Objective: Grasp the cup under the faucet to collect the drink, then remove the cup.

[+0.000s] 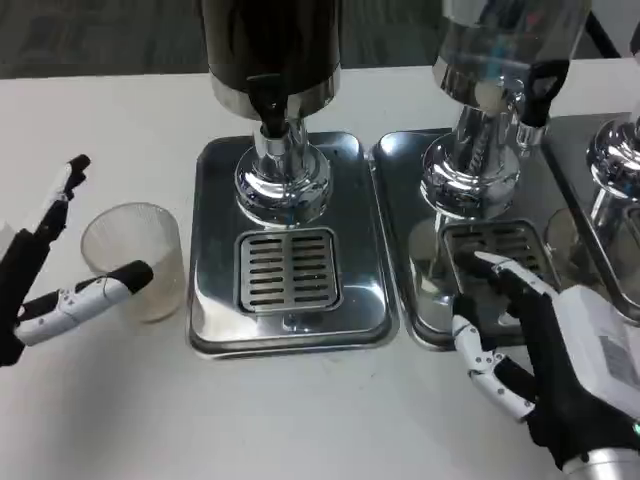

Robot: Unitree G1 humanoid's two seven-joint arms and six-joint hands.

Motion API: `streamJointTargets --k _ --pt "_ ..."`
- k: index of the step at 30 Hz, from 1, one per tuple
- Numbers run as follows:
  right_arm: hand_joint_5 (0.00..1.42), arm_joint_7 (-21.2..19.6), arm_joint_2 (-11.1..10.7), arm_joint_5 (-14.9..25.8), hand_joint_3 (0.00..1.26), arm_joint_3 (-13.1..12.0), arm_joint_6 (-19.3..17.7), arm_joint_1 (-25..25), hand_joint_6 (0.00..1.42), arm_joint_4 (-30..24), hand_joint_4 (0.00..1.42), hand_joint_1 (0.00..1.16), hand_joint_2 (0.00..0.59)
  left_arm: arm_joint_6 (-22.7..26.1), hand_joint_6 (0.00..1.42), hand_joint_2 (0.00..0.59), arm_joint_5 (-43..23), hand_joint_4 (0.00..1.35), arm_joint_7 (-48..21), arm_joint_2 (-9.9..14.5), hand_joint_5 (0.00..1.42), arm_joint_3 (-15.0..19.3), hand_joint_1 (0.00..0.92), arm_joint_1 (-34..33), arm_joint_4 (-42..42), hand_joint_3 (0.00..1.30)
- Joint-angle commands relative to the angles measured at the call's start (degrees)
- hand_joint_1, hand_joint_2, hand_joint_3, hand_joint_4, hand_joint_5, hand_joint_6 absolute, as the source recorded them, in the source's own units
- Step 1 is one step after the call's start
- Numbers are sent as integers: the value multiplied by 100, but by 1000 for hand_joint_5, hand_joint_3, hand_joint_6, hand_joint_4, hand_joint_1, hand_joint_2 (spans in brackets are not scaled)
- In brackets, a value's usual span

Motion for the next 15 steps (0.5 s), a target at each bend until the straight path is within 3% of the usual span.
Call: streamJointTargets --k 1,15 --pt "272 38 -2 -26 326 25 47 84 386 -175 293 395 470 -318 182 0 245 0 400 222 83 -151 105 -382 723 0" --pt "272 75 -17 -78 358 103 73 101 386 -284 308 396 470 -1026 304 0 542 0 735 523 240 -982 106 -1387 2905 0"
